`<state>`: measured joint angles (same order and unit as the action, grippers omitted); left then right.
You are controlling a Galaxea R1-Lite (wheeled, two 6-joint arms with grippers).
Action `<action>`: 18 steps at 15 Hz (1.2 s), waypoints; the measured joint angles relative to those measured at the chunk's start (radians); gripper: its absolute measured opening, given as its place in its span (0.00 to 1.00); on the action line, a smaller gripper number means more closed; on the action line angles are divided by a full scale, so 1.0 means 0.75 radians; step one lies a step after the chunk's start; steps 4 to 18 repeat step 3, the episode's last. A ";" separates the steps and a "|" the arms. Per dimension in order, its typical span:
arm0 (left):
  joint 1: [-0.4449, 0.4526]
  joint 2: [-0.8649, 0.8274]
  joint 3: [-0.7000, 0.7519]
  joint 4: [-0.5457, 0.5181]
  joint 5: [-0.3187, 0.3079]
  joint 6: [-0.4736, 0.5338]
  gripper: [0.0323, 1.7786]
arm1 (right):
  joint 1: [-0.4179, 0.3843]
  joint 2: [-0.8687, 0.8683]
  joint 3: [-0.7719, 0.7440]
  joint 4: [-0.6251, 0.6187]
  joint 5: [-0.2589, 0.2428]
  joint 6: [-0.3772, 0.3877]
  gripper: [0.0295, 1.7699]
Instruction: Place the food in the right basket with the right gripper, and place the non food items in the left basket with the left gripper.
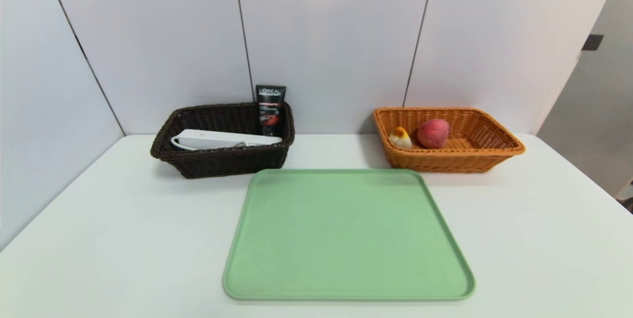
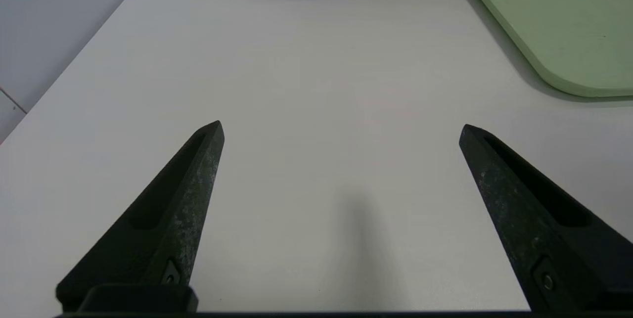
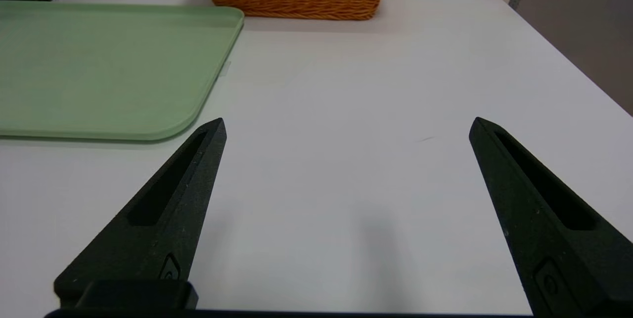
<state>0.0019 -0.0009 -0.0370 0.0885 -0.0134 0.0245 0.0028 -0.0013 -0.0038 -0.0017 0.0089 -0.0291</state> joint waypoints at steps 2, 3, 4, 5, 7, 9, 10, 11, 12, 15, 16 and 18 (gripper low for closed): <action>0.001 0.000 0.000 0.000 0.000 0.000 0.95 | 0.000 0.000 0.003 0.001 0.001 0.010 0.96; 0.001 0.000 0.000 0.000 0.000 0.000 0.95 | 0.000 0.000 0.003 0.001 0.001 0.010 0.96; 0.001 0.000 0.000 0.000 0.000 0.000 0.95 | 0.000 0.000 0.003 0.001 0.001 0.010 0.96; 0.001 0.000 0.000 0.000 0.000 0.000 0.95 | 0.000 0.000 0.003 0.001 0.001 0.010 0.96; 0.001 0.000 0.000 0.000 0.000 0.000 0.95 | 0.000 0.000 0.003 0.001 0.001 0.010 0.96; 0.001 0.000 0.000 0.000 0.000 0.000 0.95 | 0.000 0.000 0.003 0.001 0.001 0.010 0.96; 0.001 0.000 0.000 0.000 0.000 0.000 0.95 | 0.000 0.000 0.003 0.001 0.001 0.010 0.96; 0.001 0.000 0.000 0.000 0.000 0.000 0.95 | 0.000 0.000 0.003 0.001 0.001 0.010 0.96; 0.001 0.000 0.000 0.000 0.000 0.000 0.95 | 0.000 0.000 0.003 0.001 0.001 0.010 0.96; 0.001 0.000 0.000 0.000 0.000 0.000 0.95 | 0.000 0.000 0.003 0.001 0.001 0.010 0.96; 0.001 0.000 0.000 0.000 0.000 0.000 0.95 | 0.000 0.000 0.003 0.001 0.001 0.010 0.96; 0.001 0.000 0.000 0.000 0.000 0.000 0.95 | 0.000 0.000 0.003 0.001 0.001 0.010 0.96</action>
